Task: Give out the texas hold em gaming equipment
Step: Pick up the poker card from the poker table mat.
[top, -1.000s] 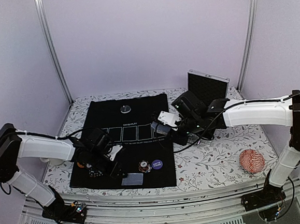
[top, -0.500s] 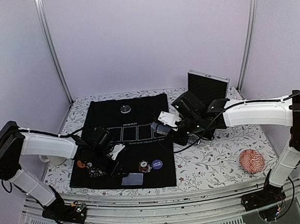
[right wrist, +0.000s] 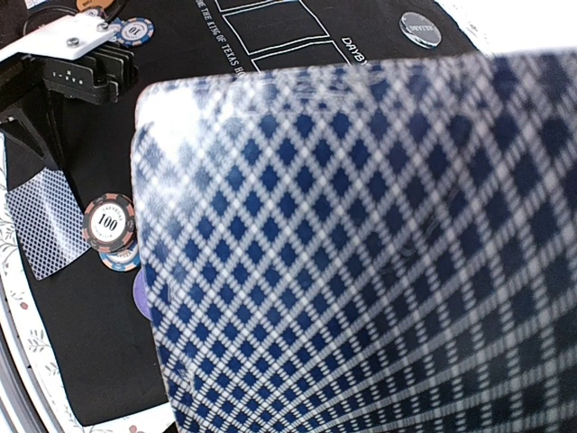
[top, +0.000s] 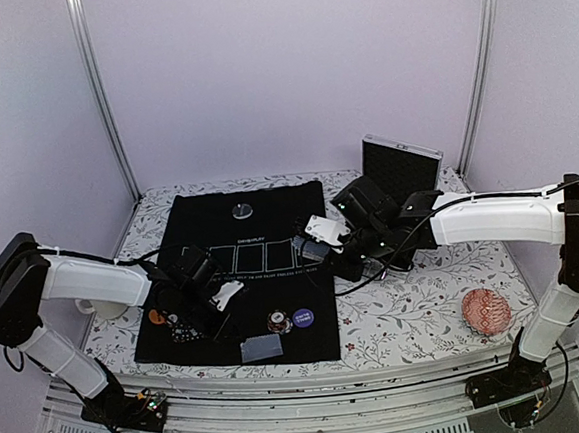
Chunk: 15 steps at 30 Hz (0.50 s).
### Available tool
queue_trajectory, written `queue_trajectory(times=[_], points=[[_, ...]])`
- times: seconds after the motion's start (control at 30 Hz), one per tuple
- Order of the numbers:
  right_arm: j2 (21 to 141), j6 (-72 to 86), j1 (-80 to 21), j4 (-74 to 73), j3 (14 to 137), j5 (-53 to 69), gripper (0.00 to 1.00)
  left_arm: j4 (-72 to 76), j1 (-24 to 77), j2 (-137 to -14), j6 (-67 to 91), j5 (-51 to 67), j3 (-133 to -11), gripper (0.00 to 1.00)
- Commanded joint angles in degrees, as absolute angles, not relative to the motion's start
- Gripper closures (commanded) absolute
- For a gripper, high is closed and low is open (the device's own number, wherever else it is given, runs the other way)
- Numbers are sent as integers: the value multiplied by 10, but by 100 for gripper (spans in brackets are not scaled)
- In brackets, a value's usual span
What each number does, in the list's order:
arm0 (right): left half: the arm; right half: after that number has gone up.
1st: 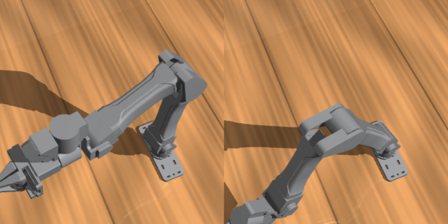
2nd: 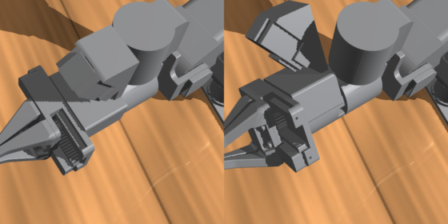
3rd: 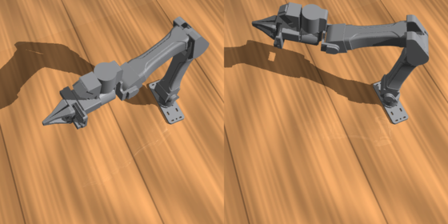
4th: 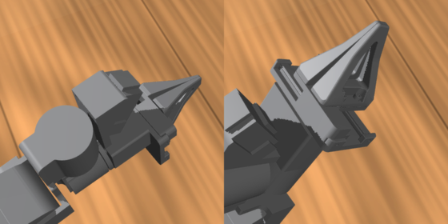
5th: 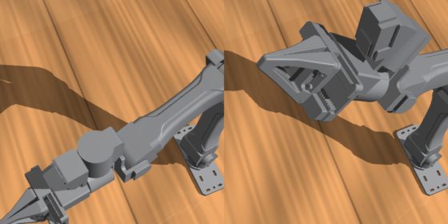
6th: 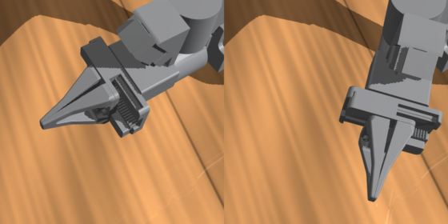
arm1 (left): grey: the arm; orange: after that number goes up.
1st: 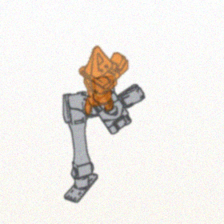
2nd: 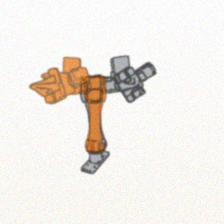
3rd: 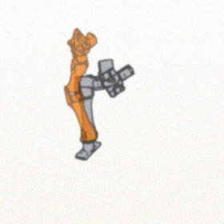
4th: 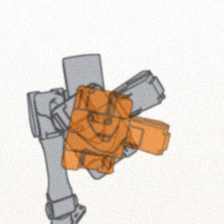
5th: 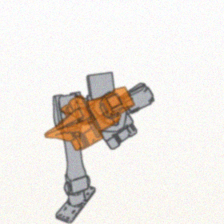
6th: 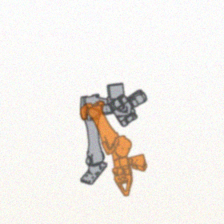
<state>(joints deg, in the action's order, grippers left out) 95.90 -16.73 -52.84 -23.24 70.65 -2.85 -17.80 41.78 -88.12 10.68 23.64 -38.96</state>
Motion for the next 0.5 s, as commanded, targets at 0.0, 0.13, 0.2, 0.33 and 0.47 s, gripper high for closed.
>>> queue_trajectory(times=[0.0,0.13,0.2,0.33,0.47], points=[[960,-167,-525,-243,723,-34,63,-194,425,-859,101,267,-397,100],[958,-170,-525,-246,725,-38,63,-199,428,-824,97,282,-396,100],[959,-170,-525,-247,728,-39,63,-199,431,-799,92,283,-396,100],[961,-171,-525,-249,731,-40,63,-199,434,-748,79,296,-399,100],[961,-171,-525,-251,732,-42,63,-212,434,-690,64,284,-411,100]])
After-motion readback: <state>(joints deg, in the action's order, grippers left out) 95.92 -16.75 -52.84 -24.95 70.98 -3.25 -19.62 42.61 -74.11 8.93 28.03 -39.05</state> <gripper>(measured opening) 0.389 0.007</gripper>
